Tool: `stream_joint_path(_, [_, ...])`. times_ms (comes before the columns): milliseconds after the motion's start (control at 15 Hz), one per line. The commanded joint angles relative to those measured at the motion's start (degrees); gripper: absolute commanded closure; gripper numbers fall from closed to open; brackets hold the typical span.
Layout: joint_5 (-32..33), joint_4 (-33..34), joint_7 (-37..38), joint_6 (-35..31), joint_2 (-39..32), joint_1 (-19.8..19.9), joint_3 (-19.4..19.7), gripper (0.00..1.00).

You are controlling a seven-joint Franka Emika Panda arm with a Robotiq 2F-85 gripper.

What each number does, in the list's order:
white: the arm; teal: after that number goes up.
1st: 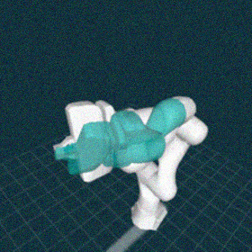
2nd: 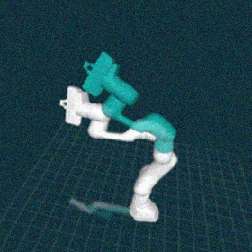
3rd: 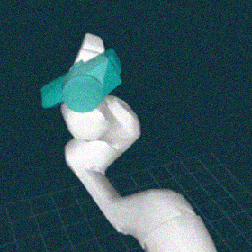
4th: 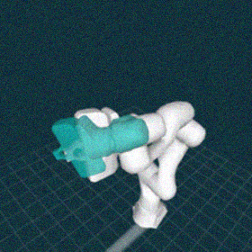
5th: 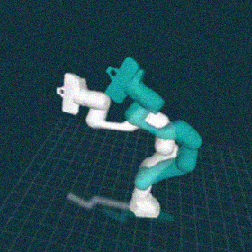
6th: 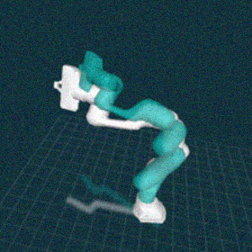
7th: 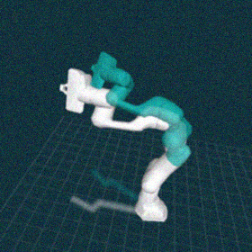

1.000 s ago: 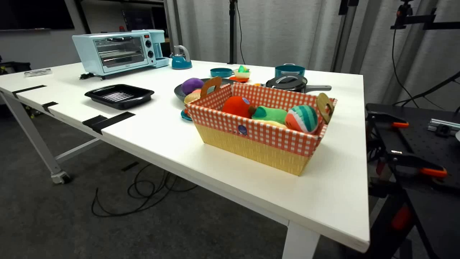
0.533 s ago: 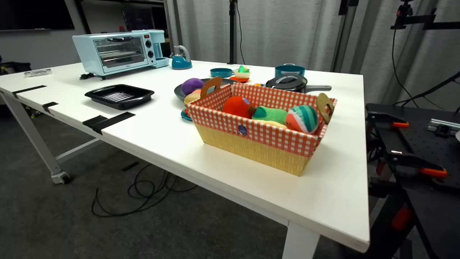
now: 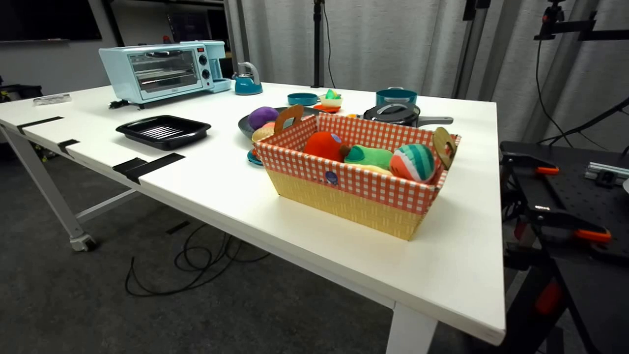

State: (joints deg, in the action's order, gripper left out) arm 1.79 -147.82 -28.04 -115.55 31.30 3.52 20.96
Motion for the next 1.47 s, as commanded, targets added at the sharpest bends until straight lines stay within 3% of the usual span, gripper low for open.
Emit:
stream_joint_path(0, [-0.76,0.06,-0.62,0.08,-0.26,1.32,-1.24,0.00])
stream_joint_path(733, [0.35,0.82,0.23,-0.08,-2.97,1.54,-2.40,0.00])
stream_joint_path(1400, [2.33,5.06,2.05,0.00,-15.43,-1.89,-12.12,0.00])
